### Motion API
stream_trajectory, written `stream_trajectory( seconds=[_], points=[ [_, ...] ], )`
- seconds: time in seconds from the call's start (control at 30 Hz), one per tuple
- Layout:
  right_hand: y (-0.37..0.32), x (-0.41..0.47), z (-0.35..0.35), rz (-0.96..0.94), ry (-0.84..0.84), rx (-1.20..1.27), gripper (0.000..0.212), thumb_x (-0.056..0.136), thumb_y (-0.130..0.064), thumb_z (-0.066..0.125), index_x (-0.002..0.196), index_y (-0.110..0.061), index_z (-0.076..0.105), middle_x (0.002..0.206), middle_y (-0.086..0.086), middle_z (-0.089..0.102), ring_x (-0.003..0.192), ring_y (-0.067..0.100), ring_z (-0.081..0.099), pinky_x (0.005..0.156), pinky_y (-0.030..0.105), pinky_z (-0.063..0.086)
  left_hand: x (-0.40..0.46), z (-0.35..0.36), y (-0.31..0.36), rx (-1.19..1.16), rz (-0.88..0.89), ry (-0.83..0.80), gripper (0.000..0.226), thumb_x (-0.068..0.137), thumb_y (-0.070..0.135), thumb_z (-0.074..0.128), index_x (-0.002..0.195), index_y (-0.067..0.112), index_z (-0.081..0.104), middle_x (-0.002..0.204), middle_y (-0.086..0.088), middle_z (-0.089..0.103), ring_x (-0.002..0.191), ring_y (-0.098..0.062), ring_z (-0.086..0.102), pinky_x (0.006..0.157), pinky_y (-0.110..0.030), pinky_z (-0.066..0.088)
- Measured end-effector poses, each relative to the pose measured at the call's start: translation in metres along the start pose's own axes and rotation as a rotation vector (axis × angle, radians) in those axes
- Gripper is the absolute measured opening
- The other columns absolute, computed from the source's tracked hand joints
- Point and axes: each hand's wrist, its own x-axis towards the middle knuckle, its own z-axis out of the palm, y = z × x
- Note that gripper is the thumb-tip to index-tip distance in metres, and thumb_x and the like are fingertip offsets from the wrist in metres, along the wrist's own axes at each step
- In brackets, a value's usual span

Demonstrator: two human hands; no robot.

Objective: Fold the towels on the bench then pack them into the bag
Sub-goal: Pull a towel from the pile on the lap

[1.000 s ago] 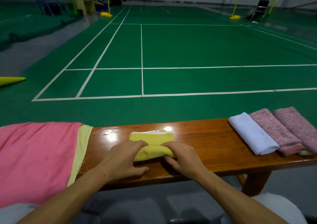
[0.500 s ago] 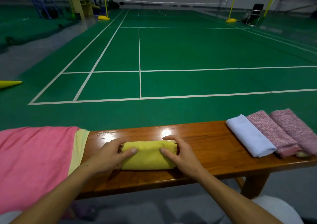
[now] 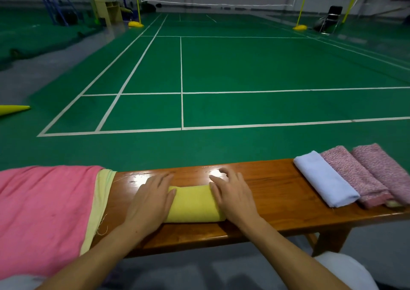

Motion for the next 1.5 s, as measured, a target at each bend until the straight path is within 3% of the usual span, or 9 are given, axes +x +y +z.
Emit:
stream_trajectory(
  seconds=[0.1,0.23,0.37,0.5,0.63,0.9,1.03,1.23,1.5],
  points=[
    [-0.020,-0.013,0.012,-0.232,-0.051,-0.034,0.046,0.107,-0.043,0.036,0.131,-0.020,0.068,0.137,0.005,0.065,0.124,0.027,0.061,0.102,0.043,0.054,-0.014,0.015,0.018,0.083,0.133,-0.072,0.064,0.111,0.053,0.019,0.157,0.016,0.043,0.164,0.000,0.040,0.154,-0.017,0.031,0.120,-0.041,0.037],
    [-0.014,-0.014,0.011,-0.153,-0.301,0.000,0.059,0.111,-0.050,0.020,0.153,-0.019,0.048,0.157,0.001,0.050,0.146,0.025,0.042,0.120,0.042,0.032,-0.012,0.013,0.019,0.053,0.059,-0.287,0.072,0.108,0.060,0.005,0.166,0.020,0.017,0.173,0.005,0.016,0.160,-0.012,0.008,0.128,-0.037,0.016],
    [-0.002,-0.007,-0.004,-0.192,-0.368,-0.157,0.066,0.105,-0.066,0.018,0.151,-0.028,0.045,0.147,-0.001,0.054,0.129,0.026,0.048,0.102,0.044,0.044,-0.001,-0.003,0.005,0.098,-0.014,-0.249,0.095,0.088,0.086,-0.001,0.151,0.031,0.044,0.146,0.008,0.053,0.134,-0.017,0.047,0.106,-0.037,0.043],
    [-0.003,-0.006,-0.020,-0.152,-0.528,-0.076,0.088,0.087,-0.085,0.025,0.150,-0.026,0.045,0.136,0.003,0.052,0.121,0.026,0.051,0.096,0.042,0.044,0.006,-0.010,-0.008,-0.126,-0.255,-0.342,0.074,0.077,0.088,0.057,0.122,0.028,0.060,0.114,0.007,0.066,0.100,-0.012,0.062,0.081,-0.035,0.054],
    [0.002,-0.007,-0.014,-0.087,-0.630,0.070,0.084,0.076,-0.094,0.047,0.135,-0.034,0.053,0.129,-0.002,0.061,0.113,0.023,0.058,0.091,0.043,0.052,0.009,-0.013,-0.009,-0.294,-0.399,-0.452,0.065,0.066,0.077,0.080,0.090,0.020,0.063,0.083,0.005,0.065,0.074,-0.010,0.060,0.057,-0.029,0.043],
    [-0.005,-0.010,-0.023,-0.013,-0.619,0.248,0.077,0.069,-0.095,0.057,0.109,-0.030,0.057,0.112,-0.008,0.057,0.101,0.013,0.054,0.086,0.045,0.053,0.010,-0.025,-0.003,-0.590,-0.305,-0.356,0.064,0.066,0.059,0.092,0.097,0.013,0.060,0.092,-0.011,0.069,0.076,-0.013,0.059,0.063,-0.031,0.046],
    [-0.007,-0.014,-0.025,0.166,-0.581,0.644,0.062,0.074,-0.068,0.082,0.115,-0.029,0.056,0.110,-0.012,0.068,0.097,0.004,0.067,0.079,0.032,0.060,0.012,-0.043,0.012,-0.945,-0.300,-0.238,0.044,0.077,0.015,0.089,0.105,0.003,0.058,0.089,0.004,0.075,0.077,-0.006,0.070,0.064,-0.026,0.057],
    [0.009,-0.024,-0.035,0.248,-0.441,0.900,0.043,0.089,-0.028,0.083,0.121,-0.026,0.054,0.116,0.000,0.063,0.095,0.008,0.064,0.070,0.019,0.052,0.017,-0.043,0.025,-1.042,-0.371,-0.180,0.035,0.088,0.015,0.080,0.116,0.009,0.060,0.099,0.003,0.078,0.086,-0.009,0.074,0.068,-0.027,0.061],
    [0.059,-0.047,-0.061,0.165,-0.288,0.746,0.046,0.096,-0.040,0.071,0.136,-0.039,0.048,0.130,-0.011,0.058,0.110,0.004,0.059,0.084,0.026,0.054,0.033,-0.008,0.082,-1.181,-0.533,-0.056,0.048,0.092,0.002,0.075,0.133,0.010,0.051,0.119,-0.006,0.067,0.096,-0.011,0.068,0.066,-0.020,0.058]
  ],
)
